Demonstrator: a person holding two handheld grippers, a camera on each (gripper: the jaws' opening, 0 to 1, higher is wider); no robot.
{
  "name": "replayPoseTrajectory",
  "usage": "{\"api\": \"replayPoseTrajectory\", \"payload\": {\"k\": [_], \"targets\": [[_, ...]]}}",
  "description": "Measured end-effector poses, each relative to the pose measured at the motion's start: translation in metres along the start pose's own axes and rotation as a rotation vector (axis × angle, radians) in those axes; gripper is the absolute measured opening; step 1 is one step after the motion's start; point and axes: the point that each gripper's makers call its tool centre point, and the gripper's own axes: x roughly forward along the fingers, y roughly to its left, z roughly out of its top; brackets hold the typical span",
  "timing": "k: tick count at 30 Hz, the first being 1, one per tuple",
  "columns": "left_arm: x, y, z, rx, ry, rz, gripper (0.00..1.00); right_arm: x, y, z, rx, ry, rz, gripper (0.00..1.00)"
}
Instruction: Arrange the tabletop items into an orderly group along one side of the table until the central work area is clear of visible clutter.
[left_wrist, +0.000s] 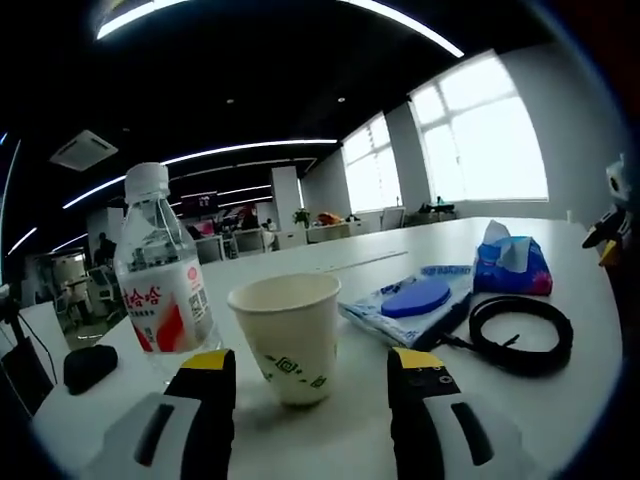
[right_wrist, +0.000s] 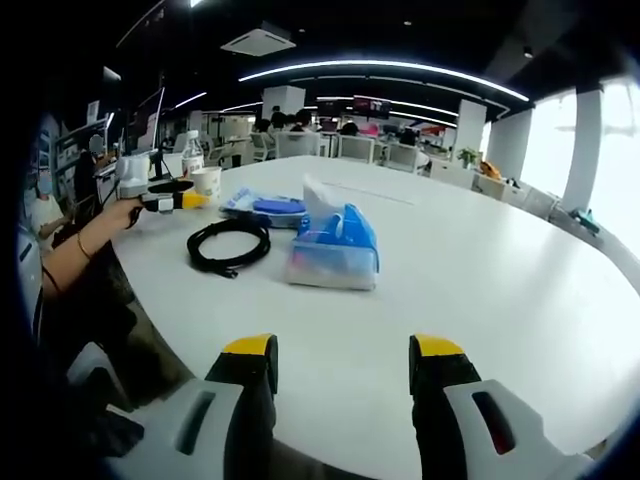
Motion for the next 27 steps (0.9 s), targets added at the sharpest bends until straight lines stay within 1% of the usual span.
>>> {"api": "replayPoseTrajectory", "payload": {"k": [3,6,10,14,17,21,27], "targets": [[-0.005,-0.003,0.001,0.011,-0.004,-0.010,0.61,-0.001,-0.001,0.001,-0.008,-0.003,-0.004,0.51],[-0.008,-0.002,0.003,0.022,-0.008,-0.007,0.61,-0.001,0.000,0.003,-0.008,-0.006,-0.001,0.51],[-0.009,0.000,0.005,0.007,-0.014,-0.007,0.61,-0.001,0.002,0.004,-0.016,-0.008,0.004,0.51],[-0.010,0.000,0.006,0.014,-0.015,-0.004,0.61,-0.001,0.002,0.005,-0.021,-0.012,0.006,0.51],[-0.012,-0.002,0.007,0.013,-0.025,-0.009,0.61,-0.002,0.002,0.006,-0.024,-0.013,0.004,0.51],[-0.014,-0.006,0.004,0.025,-0.020,-0.027,0.61,-0.002,0.001,0.009,-0.033,-0.016,0.003,0.51],[-0.024,-0.014,0.007,0.039,-0.028,-0.032,0.61,-0.004,-0.003,0.015,-0.050,-0.026,-0.010,0.51]]}}
